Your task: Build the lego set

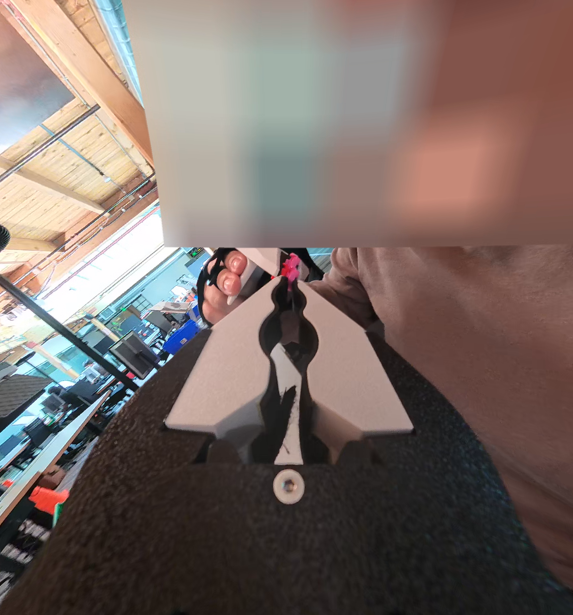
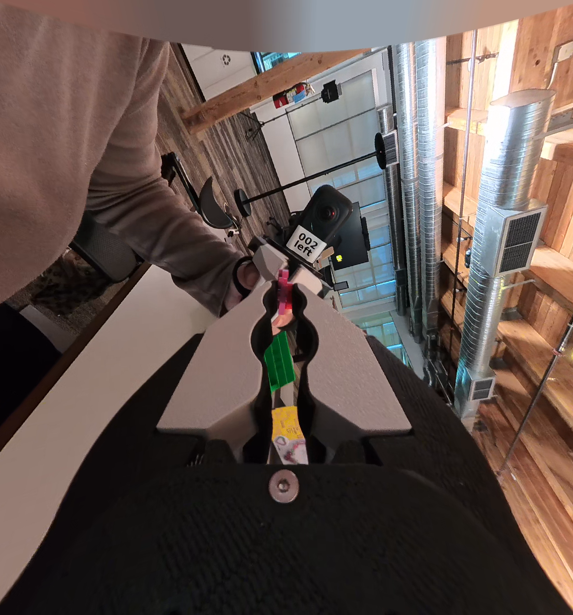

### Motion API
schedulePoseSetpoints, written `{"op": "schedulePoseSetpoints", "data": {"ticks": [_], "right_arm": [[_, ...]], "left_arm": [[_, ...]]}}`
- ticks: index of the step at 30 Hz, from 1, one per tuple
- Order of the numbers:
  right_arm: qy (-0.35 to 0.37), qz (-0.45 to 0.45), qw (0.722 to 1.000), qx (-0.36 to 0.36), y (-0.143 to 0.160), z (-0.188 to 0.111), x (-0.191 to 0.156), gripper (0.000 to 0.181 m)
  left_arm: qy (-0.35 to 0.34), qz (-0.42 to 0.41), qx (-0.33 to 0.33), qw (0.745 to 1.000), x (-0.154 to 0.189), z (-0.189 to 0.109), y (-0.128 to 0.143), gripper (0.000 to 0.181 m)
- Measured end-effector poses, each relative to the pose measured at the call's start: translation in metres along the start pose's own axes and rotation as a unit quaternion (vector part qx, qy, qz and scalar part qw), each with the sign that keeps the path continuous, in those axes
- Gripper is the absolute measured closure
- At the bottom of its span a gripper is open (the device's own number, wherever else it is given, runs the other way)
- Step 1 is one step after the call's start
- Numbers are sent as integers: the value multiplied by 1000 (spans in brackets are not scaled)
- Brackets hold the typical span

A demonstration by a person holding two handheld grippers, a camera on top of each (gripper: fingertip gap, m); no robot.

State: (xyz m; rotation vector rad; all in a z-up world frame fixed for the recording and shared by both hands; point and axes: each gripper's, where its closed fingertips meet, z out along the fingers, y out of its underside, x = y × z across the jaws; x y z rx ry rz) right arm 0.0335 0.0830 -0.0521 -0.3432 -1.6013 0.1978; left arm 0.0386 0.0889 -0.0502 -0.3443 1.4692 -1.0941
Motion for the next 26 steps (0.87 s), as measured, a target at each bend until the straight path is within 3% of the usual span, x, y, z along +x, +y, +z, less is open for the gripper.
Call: {"op": "schedulePoseSetpoints", "data": {"ticks": [7,10,11,12,14,16,20,24,26], "right_arm": [[7,-79,993,-93,20,-1,-8,175],[49,-38,994,-86,27,0,-3,174],[66,-15,994,-90,33,0,-1,167],[69,2,992,-109,44,0,-3,136],[55,40,989,-128,61,-7,-11,129],[43,86,987,-125,73,-19,-21,129],[20,190,964,-186,125,-50,-56,129],[45,305,915,-260,186,-79,-91,118],[54,366,880,-298,216,-91,-109,118]], "left_arm": [[-35,23,-68,997,-7,-6,25,181],[-64,31,-74,995,-15,-10,26,181],[-73,41,-87,993,-17,-12,30,181],[-89,56,-107,989,-21,-15,37,181],[-107,76,-147,980,-24,-19,55,181],[-121,93,-205,967,-23,-22,84,181],[-108,104,-363,920,-8,-33,170,181],[-73,93,-483,868,18,-46,251,181],[-68,83,-511,853,26,-49,275,181]]}}
